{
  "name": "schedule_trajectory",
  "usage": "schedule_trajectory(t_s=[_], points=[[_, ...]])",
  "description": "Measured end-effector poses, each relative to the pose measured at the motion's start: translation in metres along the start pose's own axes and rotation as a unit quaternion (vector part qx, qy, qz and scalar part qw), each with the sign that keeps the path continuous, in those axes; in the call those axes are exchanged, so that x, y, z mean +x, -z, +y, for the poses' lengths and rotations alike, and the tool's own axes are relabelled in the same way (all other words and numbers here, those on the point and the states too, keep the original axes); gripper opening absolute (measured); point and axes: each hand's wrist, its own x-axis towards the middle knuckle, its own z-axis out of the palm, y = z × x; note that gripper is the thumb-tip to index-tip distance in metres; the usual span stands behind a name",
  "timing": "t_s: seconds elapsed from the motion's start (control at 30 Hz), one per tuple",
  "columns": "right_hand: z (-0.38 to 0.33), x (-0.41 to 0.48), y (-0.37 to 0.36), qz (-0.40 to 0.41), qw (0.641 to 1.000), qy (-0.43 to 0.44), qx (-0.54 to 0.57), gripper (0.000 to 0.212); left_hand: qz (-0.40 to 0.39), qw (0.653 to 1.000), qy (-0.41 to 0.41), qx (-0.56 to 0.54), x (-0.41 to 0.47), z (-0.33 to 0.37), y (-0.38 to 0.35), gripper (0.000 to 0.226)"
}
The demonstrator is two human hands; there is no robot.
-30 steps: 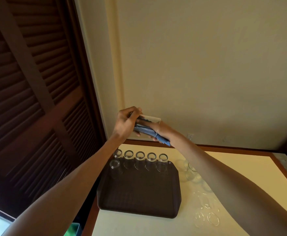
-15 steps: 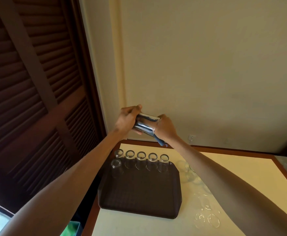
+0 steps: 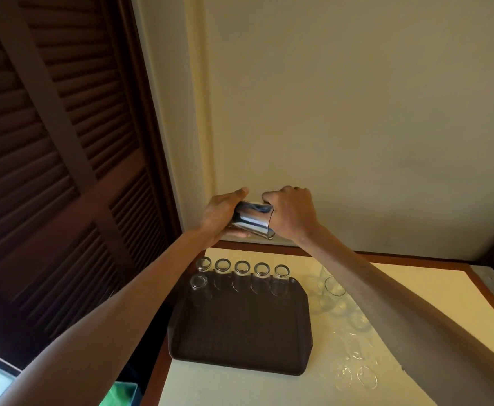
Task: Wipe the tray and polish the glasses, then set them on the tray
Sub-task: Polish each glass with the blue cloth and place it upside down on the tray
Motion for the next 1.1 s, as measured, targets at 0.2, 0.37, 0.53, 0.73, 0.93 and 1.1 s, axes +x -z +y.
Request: schedule_trajectory(t_s=[0.2,0.37,0.53,0.73,0.93,1.1], points=[[-0.003,-0.002,-0.046,-0.153,0.808,-0.251,0.511,0.05,0.071,0.976,-0.188,0.085,-0.003,0.002,0.001,0.041],[-0.007,-0.005,-0.033,-0.316,0.668,-0.291,0.608,0.046,0.076,0.963,-0.247,0.081,-0.007,-0.004,0.003,0.035],[-0.006,0.0,0.001,-0.098,0.976,-0.146,0.127,0.031,-0.05,0.998,0.005,-0.021,-0.006,0.009,0.004,0.051],[-0.002,-0.002,-0.015,-0.026,0.991,-0.116,0.065,0.029,0.017,0.997,-0.037,0.07,-0.003,0.011,-0.002,0.052],[-0.013,-0.013,-0.021,-0.244,0.725,-0.242,0.597,0.044,0.068,0.958,-0.251,0.12,-0.005,0.002,-0.002,0.048],[-0.004,-0.005,-0.018,-0.129,0.937,-0.177,0.271,0.032,-0.001,0.989,-0.146,0.033,-0.004,-0.001,0.006,0.05]])
